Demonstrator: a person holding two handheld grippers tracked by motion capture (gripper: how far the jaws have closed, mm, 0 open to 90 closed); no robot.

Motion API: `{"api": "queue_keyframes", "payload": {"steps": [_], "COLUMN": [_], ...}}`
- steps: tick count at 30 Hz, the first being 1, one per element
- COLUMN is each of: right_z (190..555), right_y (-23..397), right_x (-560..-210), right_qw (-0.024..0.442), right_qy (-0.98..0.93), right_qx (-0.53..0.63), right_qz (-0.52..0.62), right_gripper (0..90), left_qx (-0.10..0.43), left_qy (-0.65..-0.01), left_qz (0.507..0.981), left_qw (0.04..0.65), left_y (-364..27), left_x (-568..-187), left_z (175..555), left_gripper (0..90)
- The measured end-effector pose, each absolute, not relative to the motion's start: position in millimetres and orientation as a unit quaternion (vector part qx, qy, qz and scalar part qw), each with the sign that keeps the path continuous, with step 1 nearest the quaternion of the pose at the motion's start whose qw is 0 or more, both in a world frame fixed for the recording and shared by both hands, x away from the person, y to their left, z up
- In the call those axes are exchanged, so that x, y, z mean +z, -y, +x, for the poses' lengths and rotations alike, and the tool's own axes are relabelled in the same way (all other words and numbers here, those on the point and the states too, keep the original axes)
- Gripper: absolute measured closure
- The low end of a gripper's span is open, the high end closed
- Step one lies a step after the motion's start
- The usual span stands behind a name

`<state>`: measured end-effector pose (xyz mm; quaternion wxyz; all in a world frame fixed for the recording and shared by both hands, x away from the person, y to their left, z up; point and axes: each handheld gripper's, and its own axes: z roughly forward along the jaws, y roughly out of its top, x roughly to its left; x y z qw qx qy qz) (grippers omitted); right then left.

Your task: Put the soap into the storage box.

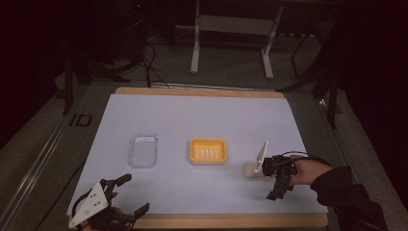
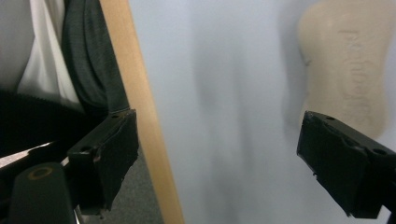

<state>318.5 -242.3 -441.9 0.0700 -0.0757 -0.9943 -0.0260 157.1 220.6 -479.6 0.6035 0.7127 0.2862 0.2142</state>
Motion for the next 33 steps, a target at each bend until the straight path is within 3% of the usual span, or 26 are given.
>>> {"api": "queue_keyframes", "payload": {"steps": [19,33], "right_z": [330.0,348.9], "right_y": [234.9,237.4], "right_x": [-446.5,-455.1], "right_qw": [0.000,-0.019], "right_qy": [0.997,0.995], "right_qx": [-0.074,-0.098], "right_qz": [-0.019,-0.007], "right_gripper": [18.8,25.1], "left_qx": [0.210,0.215], "left_qy": [-0.288,-0.285], "left_qz": [0.712,0.711], "left_qw": [0.605,0.606], "left_y": [-221.3,-221.0], "left_x": [-480.1,-480.3], "left_z": [157.6,157.9], "left_gripper": [0.1,0.1]}}
